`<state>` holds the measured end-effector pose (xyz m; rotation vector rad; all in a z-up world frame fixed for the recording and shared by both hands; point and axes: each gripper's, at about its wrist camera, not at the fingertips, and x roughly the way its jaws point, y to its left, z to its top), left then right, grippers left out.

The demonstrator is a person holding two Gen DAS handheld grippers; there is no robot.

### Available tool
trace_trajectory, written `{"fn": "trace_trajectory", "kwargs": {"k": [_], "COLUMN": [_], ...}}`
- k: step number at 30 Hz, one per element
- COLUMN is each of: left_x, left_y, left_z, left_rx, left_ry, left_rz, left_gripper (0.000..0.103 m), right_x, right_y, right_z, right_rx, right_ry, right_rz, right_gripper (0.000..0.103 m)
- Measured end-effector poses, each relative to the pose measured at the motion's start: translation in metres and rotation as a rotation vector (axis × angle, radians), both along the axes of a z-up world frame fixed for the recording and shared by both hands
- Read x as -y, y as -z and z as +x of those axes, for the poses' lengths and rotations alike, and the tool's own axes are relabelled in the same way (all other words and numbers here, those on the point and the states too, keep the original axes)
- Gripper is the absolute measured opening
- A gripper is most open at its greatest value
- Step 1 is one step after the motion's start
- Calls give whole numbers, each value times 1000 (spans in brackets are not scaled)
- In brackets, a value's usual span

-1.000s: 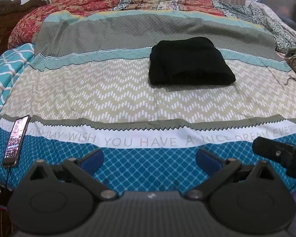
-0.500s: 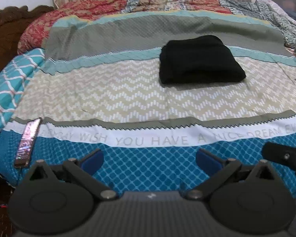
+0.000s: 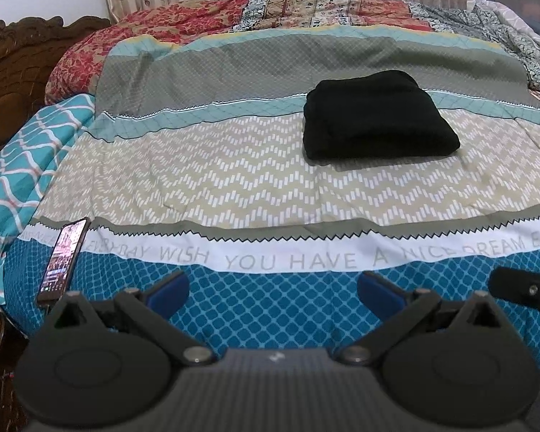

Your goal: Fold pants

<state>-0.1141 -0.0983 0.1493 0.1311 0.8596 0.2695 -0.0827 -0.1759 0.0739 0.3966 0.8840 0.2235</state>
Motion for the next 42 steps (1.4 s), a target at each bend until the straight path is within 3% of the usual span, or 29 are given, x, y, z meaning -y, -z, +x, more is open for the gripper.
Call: {"fn": "trace_trajectory", "kwargs": {"k": [6, 42], "left_x": [-1, -1], "left_y": [2, 21], "left_z": [-1, 6], "left_rx": [-8, -122], "left_ry": [-4, 8], "left_rz": [-8, -34], "left_gripper": [103, 103], "right_x": [0, 5], "right_y": [8, 19], "right_z": [1, 4], "right_rx": [-51, -86], "right_ry": [-7, 12], "right_rz": [17, 47], "right_gripper": [88, 88]}}
